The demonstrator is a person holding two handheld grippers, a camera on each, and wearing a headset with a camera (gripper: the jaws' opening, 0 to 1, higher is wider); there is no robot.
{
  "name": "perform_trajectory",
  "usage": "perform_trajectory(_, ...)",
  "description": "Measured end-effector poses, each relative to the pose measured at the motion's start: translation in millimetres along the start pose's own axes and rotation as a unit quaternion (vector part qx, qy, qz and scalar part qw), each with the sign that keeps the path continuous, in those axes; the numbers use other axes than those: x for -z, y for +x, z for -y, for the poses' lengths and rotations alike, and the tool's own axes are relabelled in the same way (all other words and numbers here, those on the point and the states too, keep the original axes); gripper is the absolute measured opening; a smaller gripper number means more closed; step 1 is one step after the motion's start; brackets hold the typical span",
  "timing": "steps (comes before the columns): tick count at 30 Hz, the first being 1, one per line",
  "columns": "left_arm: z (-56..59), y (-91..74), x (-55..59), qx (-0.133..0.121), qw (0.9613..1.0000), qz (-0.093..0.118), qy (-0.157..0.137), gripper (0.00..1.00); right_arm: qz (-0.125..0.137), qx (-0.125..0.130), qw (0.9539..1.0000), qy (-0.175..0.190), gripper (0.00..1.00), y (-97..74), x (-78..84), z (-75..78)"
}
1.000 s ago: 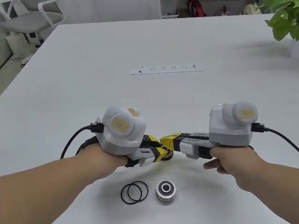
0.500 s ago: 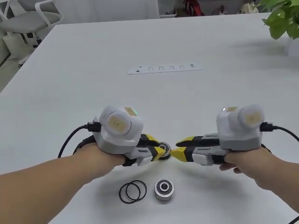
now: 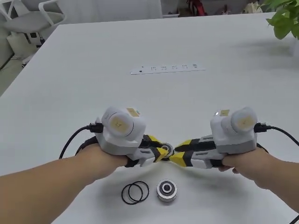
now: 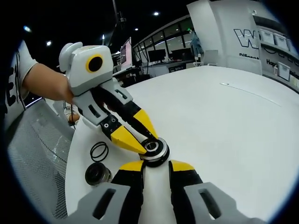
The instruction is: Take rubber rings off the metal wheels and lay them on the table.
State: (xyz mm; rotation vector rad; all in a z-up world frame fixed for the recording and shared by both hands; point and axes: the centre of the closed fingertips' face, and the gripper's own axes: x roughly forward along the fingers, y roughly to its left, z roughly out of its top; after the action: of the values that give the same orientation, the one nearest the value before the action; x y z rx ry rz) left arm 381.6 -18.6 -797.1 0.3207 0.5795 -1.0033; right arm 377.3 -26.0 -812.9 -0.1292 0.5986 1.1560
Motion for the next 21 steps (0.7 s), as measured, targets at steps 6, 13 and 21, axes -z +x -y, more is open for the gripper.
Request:
perform_trajectory(6, -0.1, -0.1, 0.1, 0.000, 1.0000, 0.001, -0.001, 0.13, -0.004, -0.002, 0.9996, -0.028, 0.14, 1.5, -0.8, -4.1)
perform_trajectory(13, -0.4, -0.2, 0.2, -0.001, 1.0000, 0.000, -0.002, 0.13, -0.012, 0.003, 0.9983, -0.057, 0.13, 1.3, -1.7, -5.3)
perform_trajectory(21, -0.3, -0.4, 0.2, -0.001, 1.0000, -0.001, -0.003, 0.13, -0.013, 0.008, 0.9976, -0.068, 0.11, -0.2, -1.8, -5.7)
